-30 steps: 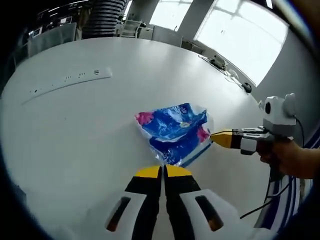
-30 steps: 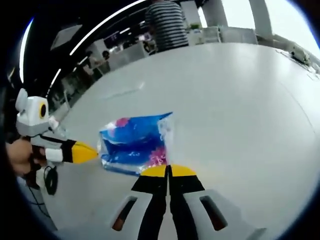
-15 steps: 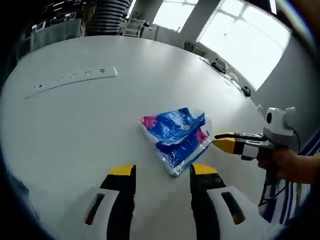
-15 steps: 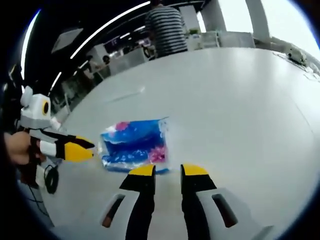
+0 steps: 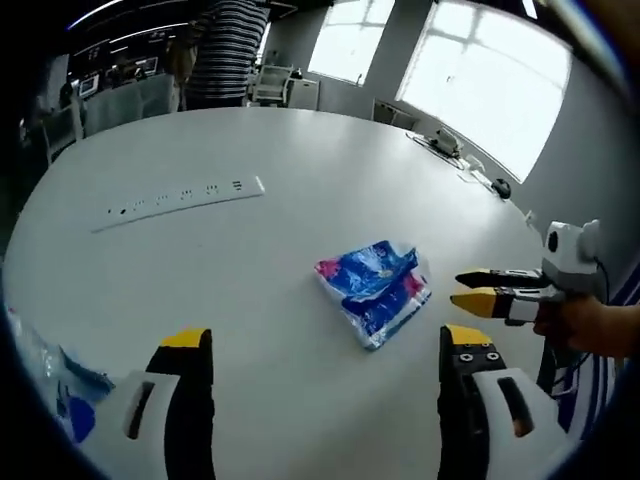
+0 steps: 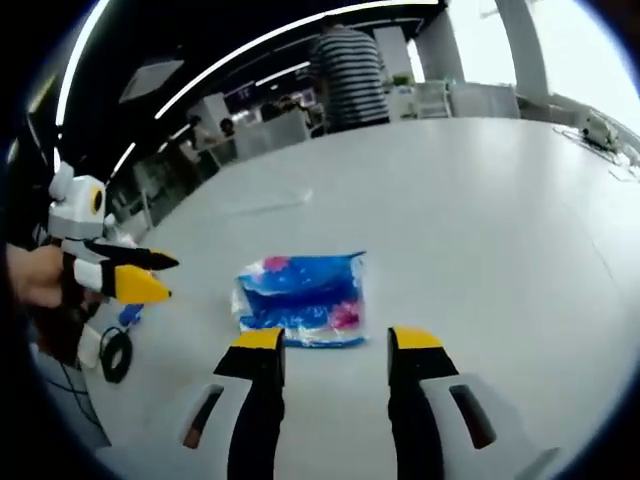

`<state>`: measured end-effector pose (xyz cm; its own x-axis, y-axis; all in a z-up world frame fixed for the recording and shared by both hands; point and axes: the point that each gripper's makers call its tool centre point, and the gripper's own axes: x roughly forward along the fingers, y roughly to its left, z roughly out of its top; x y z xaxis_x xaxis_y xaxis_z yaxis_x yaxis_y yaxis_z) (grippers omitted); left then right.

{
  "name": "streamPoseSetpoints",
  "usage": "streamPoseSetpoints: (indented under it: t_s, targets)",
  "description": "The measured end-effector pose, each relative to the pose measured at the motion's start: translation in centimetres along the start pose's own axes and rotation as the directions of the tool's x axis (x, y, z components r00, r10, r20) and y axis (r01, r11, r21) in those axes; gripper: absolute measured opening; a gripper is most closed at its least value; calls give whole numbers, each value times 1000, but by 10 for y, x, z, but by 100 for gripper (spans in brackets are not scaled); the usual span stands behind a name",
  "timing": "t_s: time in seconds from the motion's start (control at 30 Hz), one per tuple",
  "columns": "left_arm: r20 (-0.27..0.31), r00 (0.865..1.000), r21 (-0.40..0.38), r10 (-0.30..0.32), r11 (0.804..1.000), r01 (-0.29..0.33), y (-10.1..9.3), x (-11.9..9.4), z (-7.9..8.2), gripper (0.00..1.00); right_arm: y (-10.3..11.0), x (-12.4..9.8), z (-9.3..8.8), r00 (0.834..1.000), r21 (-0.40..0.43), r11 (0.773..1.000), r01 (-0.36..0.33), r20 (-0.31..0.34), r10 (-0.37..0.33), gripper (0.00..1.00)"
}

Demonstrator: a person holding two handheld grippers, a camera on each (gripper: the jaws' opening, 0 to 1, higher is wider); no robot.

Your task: Arrange the tabletop items into an orderly group along one side of the table until the central work area is clear of visible clutter.

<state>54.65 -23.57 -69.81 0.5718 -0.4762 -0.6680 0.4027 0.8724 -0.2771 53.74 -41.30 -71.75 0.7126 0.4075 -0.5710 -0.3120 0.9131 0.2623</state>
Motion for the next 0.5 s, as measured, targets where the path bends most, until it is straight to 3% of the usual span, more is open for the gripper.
streamPoseSetpoints:
  t_s: [0.2, 0.3, 0.5]
  targets:
    - [4, 1000, -1, 9, 1000, -9, 7, -21, -2, 94, 10, -9, 0, 1000, 12, 1000, -8, 5, 8, 42]
    - [5, 1000, 31, 27, 999, -27, 12, -32, -4, 92, 23, -21, 5, 999, 93, 996, -15, 38, 12, 42]
    - [13, 999, 40, 40, 998, -40, 25, -56, -9, 90, 32, -25, 3, 999, 89, 996, -23, 42, 19, 43]
